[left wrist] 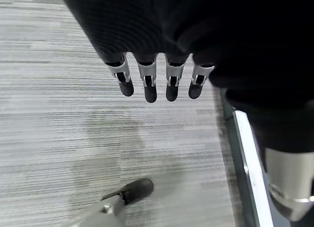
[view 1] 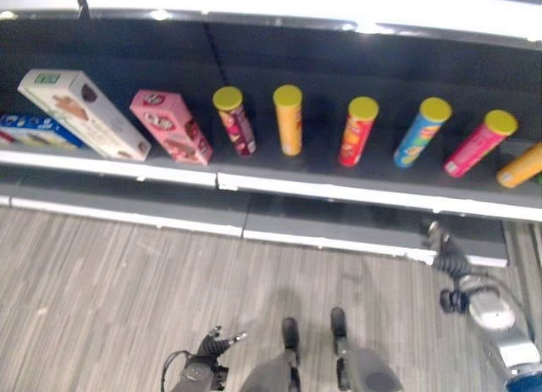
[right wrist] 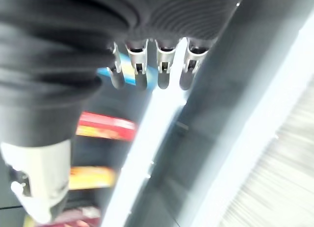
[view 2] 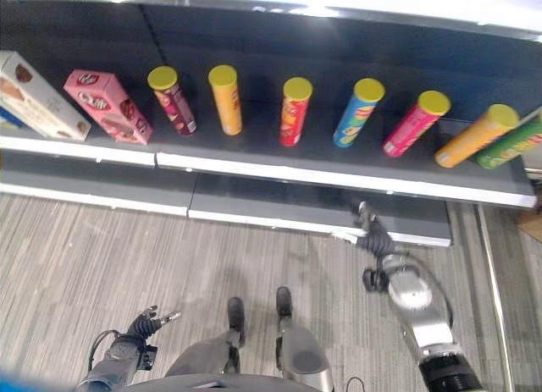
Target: Put the goods on the table back onto the shelves and tidy them up.
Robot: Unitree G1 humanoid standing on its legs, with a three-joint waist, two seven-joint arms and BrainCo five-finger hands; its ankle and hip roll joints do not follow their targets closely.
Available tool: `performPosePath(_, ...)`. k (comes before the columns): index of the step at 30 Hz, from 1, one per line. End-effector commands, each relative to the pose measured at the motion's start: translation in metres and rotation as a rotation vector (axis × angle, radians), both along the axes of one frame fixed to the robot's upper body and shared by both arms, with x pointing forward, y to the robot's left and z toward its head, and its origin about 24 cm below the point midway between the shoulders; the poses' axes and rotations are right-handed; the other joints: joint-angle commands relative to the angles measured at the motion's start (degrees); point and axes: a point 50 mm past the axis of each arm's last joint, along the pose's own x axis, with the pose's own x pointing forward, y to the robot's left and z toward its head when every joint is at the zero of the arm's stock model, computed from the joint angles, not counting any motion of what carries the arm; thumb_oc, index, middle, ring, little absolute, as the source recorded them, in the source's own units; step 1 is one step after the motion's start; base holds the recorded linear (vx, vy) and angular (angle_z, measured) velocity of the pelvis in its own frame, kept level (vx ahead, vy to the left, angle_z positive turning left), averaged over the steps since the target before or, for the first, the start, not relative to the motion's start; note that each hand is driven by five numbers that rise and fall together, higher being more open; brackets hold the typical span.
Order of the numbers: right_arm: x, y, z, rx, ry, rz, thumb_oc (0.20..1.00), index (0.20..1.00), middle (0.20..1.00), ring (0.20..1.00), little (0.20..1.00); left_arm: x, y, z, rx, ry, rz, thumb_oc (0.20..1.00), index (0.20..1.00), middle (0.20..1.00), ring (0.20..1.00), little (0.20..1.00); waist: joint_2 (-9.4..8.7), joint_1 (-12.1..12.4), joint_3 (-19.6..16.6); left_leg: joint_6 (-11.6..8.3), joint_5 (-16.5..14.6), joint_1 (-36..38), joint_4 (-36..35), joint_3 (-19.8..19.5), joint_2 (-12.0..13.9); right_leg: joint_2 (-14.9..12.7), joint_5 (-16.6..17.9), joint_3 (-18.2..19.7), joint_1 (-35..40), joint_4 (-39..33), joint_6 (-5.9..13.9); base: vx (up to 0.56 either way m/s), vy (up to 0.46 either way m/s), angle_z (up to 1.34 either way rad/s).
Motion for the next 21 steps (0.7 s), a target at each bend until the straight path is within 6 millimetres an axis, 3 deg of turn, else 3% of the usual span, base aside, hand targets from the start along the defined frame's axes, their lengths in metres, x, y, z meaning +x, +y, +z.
performPosePath(1, 0.004, 0.000, -0.008, 0.056, 0.059, 0.068, 1.000, 1.000, 1.000, 1.000, 1.000, 0.004, 0.017, 0.003, 0.059, 0.022, -0.056, 1.000, 1.000, 1.000, 1.000, 1.000, -0.66, 0.03, -3.68, -4.82, -4.99, 2.77, 0.61, 0.91, 4.37, -6.75, -5.83, 0.50, 0.24, 5.48, 7.67, -0.01, 0.154, -0.39)
performPosePath(4, -0.014, -0.003, -0.047, 0.008, 0.234, 0.016, 1.000, 1.000, 1.000, 1.000, 1.000, 0.014, 0.019, 0.006, 0.070, 0.017, -0.079, 1.000, 1.000, 1.000, 1.000, 1.000, -1.12, -0.94, -3.38, -4.24, -5.11, 2.99, 0.61, 1.62, 3.99, -7.08, -5.49, 1.90, -1.15, 7.21, 8.28, -0.05, 0.114, -0.20)
performPosePath(5, -0.023, -0.003, -0.072, 0.007, 0.327, -0.082, 1.000, 1.000, 1.000, 1.000, 1.000, 0.019, 0.021, 0.008, 0.084, 0.016, -0.076, 1.000, 1.000, 1.000, 1.000, 1.000, -1.39, -1.45, -2.36, -3.74, -5.16, 3.19, 0.61, 2.75, 4.07, -6.64, -5.12, 2.48, -3.06, 10.00, 8.70, -0.10, 0.079, -0.40)
performPosePath(7, -0.025, 0.001, -0.082, 0.011, 0.360, -0.116, 1.000, 1.000, 1.000, 1.000, 1.000, 0.022, 0.023, 0.010, 0.088, 0.006, -0.068, 1.000, 1.000, 1.000, 1.000, 1.000, -1.43, -1.28, -1.67, -3.70, -5.13, 3.15, 0.61, 3.96, 4.54, -6.73, -4.78, 1.05, -4.70, 11.87, 9.00, -0.11, 0.027, -0.77)
performPosePath(9, -0.038, 0.003, -0.102, 0.021, 0.450, -0.213, 1.000, 1.000, 1.000, 1.000, 1.000, 0.022, 0.026, 0.010, 0.098, 0.012, -0.057, 1.000, 1.000, 1.000, 1.000, 1.000, -0.86, -0.20, -1.60, -4.22, -4.84, 3.46, 0.61, 7.28, 6.83, -10.45, -5.11, -9.03, -3.87, 12.26, 7.68, -0.07, -0.055, -1.07)
performPosePath(10, -0.052, 0.002, -0.113, 0.038, 0.512, -0.284, 1.000, 1.000, 1.000, 1.000, 1.000, 0.015, 0.028, 0.007, 0.102, 0.041, -0.048, 1.000, 1.000, 1.000, 1.000, 1.000, -0.74, -0.07, -2.17, -4.58, -4.65, 4.43, 0.61, 10.51, 8.43, -14.10, -4.64, -15.06, -2.12, 12.63, 6.69, 0.01, -0.068, -1.18)
performPosePath(11, -0.052, 0.002, -0.113, 0.038, 0.512, -0.284, 1.000, 1.000, 1.000, 1.000, 1.000, 0.015, 0.028, 0.007, 0.103, 0.041, -0.048, 1.000, 1.000, 1.000, 1.000, 1.000, -0.75, -0.04, -2.12, -4.58, -4.66, 4.49, 0.61, 10.53, 8.43, -14.10, -4.64, -15.04, -2.08, 12.63, 6.70, 0.03, -0.092, -1.32)
performPosePath(13, -0.069, -0.004, -0.123, 0.066, 0.574, -0.382, 1.000, 1.000, 1.000, 1.000, 1.000, 0.012, 0.028, 0.005, 0.101, 0.054, -0.040, 1.000, 1.000, 1.000, 1.000, 1.000, -1.16, -0.28, -3.11, -4.95, -5.00, 5.17, 1.04, 13.14, 9.55, -17.57, -2.34, -15.53, -0.80, 11.44, 7.62, 0.02, -0.152, -1.14)
performPosePath(17, -0.097, -0.014, -0.136, 0.097, 0.673, -0.529, 1.000, 1.000, 1.000, 1.000, 1.000, 0.016, 0.025, 0.006, 0.095, 0.046, -0.048, 1.000, 1.000, 1.000, 1.000, 1.000, -2.25, -1.40, -4.60, -6.33, -5.33, 5.34, 2.12, 14.97, 10.95, -22.21, 5.20, -10.54, -0.92, 8.49, 9.96, 0.03, -0.259, -0.56)
performPosePath(19, -0.105, -0.016, -0.139, 0.098, 0.700, -0.561, 1.000, 1.000, 1.000, 1.000, 1.000, 0.021, 0.029, 0.009, 0.106, 0.028, -0.043, 1.000, 1.000, 1.000, 1.000, 1.000, -2.94, -1.55, -5.26, -7.93, -5.22, 5.32, 3.81, 15.95, 13.02, -23.68, 8.56, -10.57, -1.16, 6.72, 11.04, 0.07, -0.413, -0.24)
performPosePath(21, -0.115, -0.016, -0.142, 0.085, 0.724, -0.564, 1.000, 1.000, 1.000, 1.000, 1.000, 0.024, 0.032, 0.012, 0.112, 0.015, -0.038, 1.000, 1.000, 1.000, 1.000, 1.000, -3.28, -1.52, -5.77, -10.09, -5.24, 6.73, 4.49, 16.65, 15.88, -23.34, 8.03, -12.13, -0.96, 7.01, 11.54, 0.09, -0.451, -0.66)
